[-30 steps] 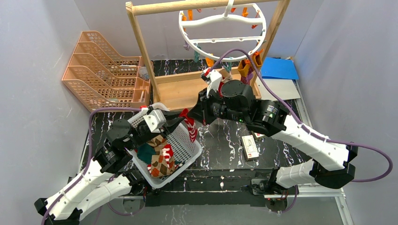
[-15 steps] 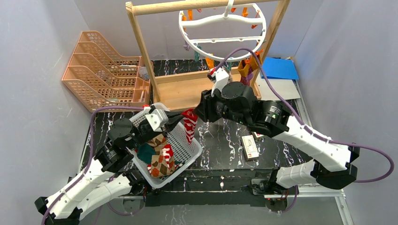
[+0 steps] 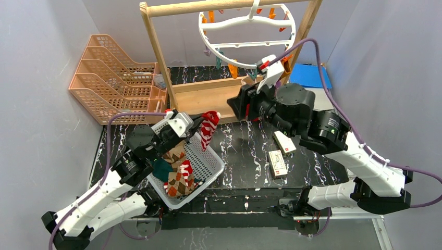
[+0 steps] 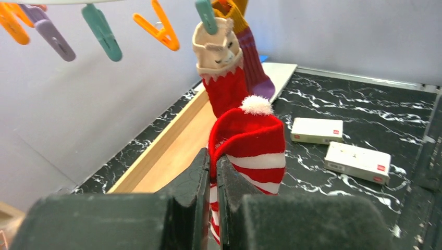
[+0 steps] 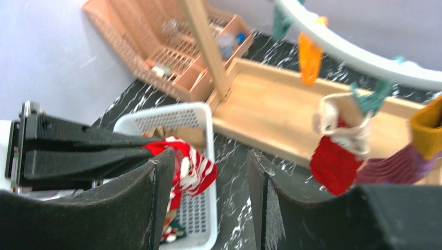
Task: Clip the socks to the hanger
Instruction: Pick up the sock from the bin.
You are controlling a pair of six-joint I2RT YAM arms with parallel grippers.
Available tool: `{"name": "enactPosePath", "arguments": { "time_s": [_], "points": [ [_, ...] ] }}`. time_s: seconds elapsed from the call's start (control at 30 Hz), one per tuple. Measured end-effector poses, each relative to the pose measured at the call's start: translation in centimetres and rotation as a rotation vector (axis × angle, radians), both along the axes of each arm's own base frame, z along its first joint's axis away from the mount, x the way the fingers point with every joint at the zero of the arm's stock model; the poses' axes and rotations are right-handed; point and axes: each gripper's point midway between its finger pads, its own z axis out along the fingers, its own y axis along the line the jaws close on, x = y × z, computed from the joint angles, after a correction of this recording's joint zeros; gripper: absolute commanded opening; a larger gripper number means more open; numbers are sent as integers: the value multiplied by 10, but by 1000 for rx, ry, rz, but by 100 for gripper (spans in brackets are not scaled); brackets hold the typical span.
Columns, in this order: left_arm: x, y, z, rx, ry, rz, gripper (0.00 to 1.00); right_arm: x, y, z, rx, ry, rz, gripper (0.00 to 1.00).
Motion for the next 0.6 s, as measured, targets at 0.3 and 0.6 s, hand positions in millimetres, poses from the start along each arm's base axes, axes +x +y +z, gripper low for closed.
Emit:
{"name": "enactPosePath", "arguments": {
  "time_s": [0.3,0.6],
  "points": [
    [38,6,9,-74,-42,182,0,57,6,30,20,-123,-153,58],
    [53,20,-24,-93,-4,302,0,103,-4,-53,3,-95,-291,58]
  ]
}}
